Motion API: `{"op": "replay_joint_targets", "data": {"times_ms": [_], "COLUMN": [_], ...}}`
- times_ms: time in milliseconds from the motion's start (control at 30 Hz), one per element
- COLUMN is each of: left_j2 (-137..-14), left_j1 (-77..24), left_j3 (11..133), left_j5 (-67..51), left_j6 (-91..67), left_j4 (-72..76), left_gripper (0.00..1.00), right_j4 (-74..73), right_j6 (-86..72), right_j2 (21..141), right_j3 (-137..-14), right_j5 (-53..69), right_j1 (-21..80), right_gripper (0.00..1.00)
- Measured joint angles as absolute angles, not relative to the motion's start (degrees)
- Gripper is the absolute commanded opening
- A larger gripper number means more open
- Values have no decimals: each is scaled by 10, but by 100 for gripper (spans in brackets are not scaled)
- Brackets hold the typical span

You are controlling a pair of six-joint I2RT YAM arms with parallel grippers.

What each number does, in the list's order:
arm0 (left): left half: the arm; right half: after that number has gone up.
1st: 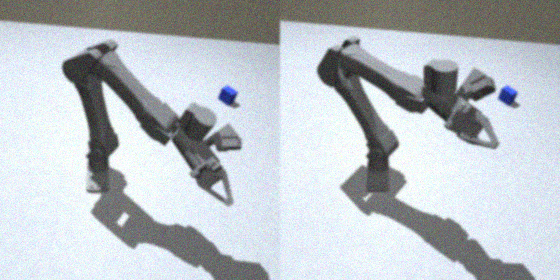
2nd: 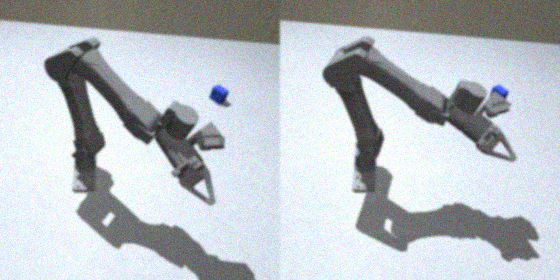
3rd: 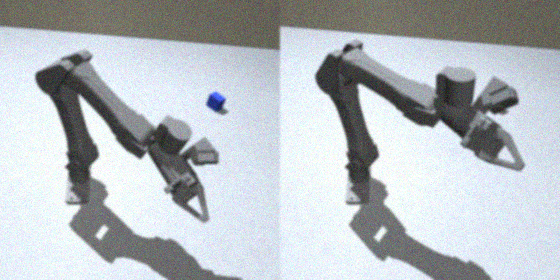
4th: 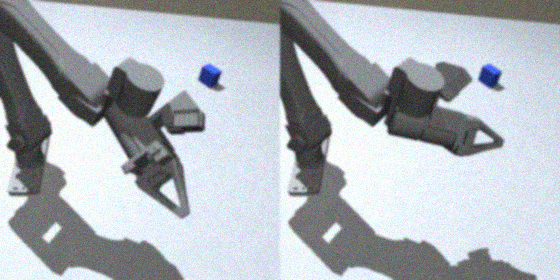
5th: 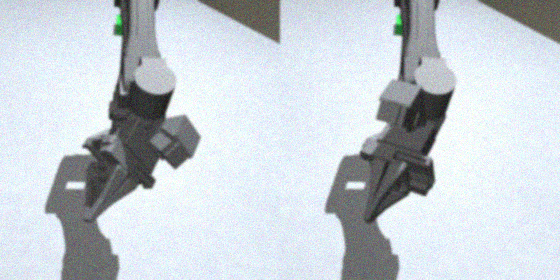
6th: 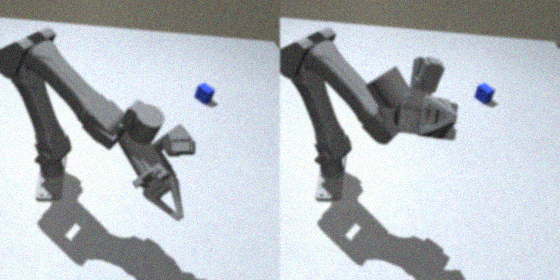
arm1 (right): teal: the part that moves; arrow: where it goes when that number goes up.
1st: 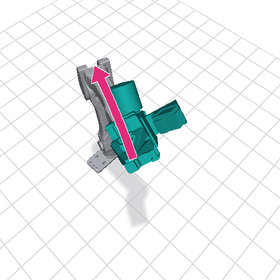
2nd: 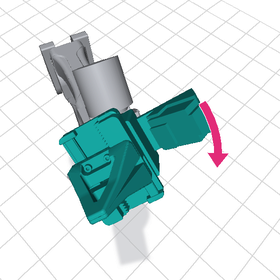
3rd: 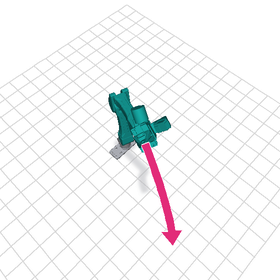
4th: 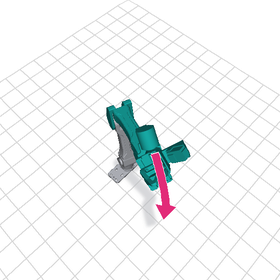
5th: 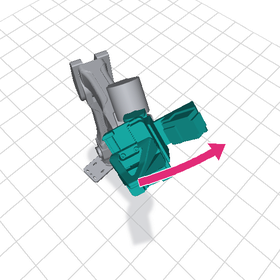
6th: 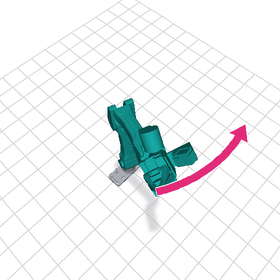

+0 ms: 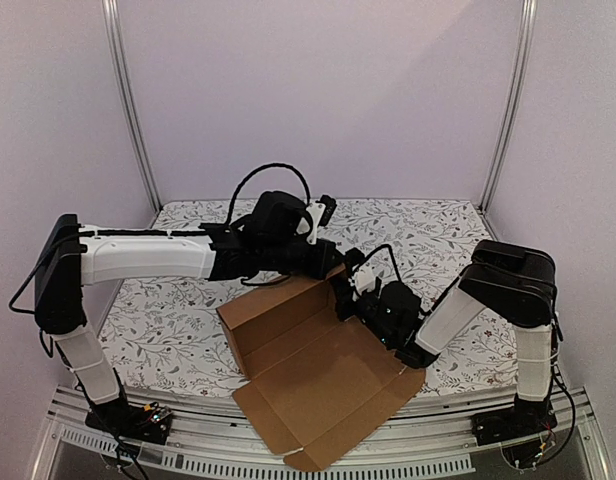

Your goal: Fold the paper box

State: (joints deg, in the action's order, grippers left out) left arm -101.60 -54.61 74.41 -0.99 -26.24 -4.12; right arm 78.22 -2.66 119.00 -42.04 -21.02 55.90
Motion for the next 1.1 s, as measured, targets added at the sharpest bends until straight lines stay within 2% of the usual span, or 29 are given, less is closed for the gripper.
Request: {"op": "replay_joint_targets", "data": {"times_ms": [200,667,767,900,1100], "left_j2": [-1016,-1016,-1016,-1016,-1016], "left_j1": [-546,-546,-546,-546,-546], "left_j3": [744,744,744,744,744], "left_j5": [-10,-10,-10,-9,-10], "left_j6": [-262,-262,-262,-262,-263], "left_j4": [-42,-42,-41,-41,-41], "left_gripper": [0,0,0,0,0], "right_j4": [777,775,776,781,784], "right_j6": [-27,-34,-38,-44,-48], "right_j2": [1190,1214,1223,1228,1230], "right_j3": [-419,-406,-406,-406,-408], "right_j5": [-214,-230,-234,-233,-230], "right_j1": [558,562,562,563,569], "right_gripper": [30,29,26,0,0]}}
